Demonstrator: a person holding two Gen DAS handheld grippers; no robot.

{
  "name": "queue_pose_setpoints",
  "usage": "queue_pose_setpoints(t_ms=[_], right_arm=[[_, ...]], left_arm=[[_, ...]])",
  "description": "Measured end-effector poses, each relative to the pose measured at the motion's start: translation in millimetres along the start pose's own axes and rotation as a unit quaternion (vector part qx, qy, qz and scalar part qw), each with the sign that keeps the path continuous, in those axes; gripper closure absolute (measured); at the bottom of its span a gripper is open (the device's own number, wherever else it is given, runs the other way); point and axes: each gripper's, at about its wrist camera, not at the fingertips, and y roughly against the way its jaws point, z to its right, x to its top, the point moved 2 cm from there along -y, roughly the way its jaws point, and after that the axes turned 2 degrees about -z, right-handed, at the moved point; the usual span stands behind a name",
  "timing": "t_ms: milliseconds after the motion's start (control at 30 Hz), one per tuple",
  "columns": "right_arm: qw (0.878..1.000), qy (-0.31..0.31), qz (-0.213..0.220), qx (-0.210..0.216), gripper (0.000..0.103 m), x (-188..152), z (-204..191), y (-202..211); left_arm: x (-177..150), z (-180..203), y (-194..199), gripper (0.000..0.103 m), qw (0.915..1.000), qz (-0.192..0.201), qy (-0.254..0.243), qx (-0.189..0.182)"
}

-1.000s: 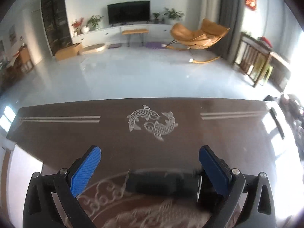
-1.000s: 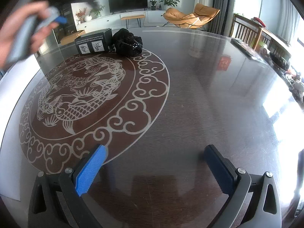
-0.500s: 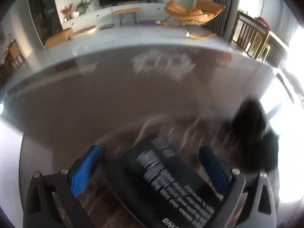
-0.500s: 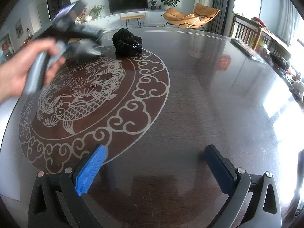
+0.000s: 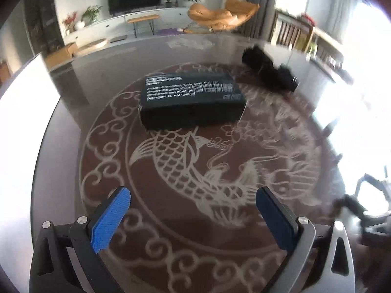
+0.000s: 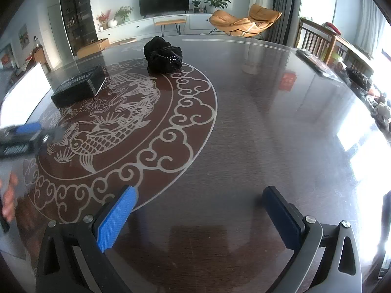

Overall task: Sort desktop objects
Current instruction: 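Lower the left gripper onto the black odor-removing bar box and close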

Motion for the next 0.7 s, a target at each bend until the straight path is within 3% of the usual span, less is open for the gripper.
queue_pose_setpoints(t_ms=[133,233,300,433,567,700], right_arm=[[1.000,0.000,0.000,0.000,0.000,0.0,0.1,0.0],[1.000,0.000,0.000,0.000,0.000,0.1,0.1,0.1],[1.000,0.000,0.000,0.000,0.000,0.1,0.2,0.2],[1.000,0.000,0.000,0.000,0.000,0.1,0.3,0.1],[1.000,0.000,0.000,0.000,0.000,0.2,0.0,0.1],[1.000,0.001,0.000,0.001,0.000,0.1,-0.3,-0.1]], left_arm=[[5.4,-16.6,35.3,0.000,0.9967,0.053,0.051,-0.033],[19.0,-17.7,37.0,0.000,0.9979,0.046,0.018,-0.043],[27.1,-10.6,31.9,0.000,0.9991,0.033,-0.013,-0.022],[59.4,2.2,26.8,0.000,0.9984,0.044,0.026,-0.024],[94.6,26.5,-3.2,0.000,0.9969,0.038,0.068,0.007],[108.2,26.6,-38.7,0.000,0.9883,0.025,0.128,0.079]])
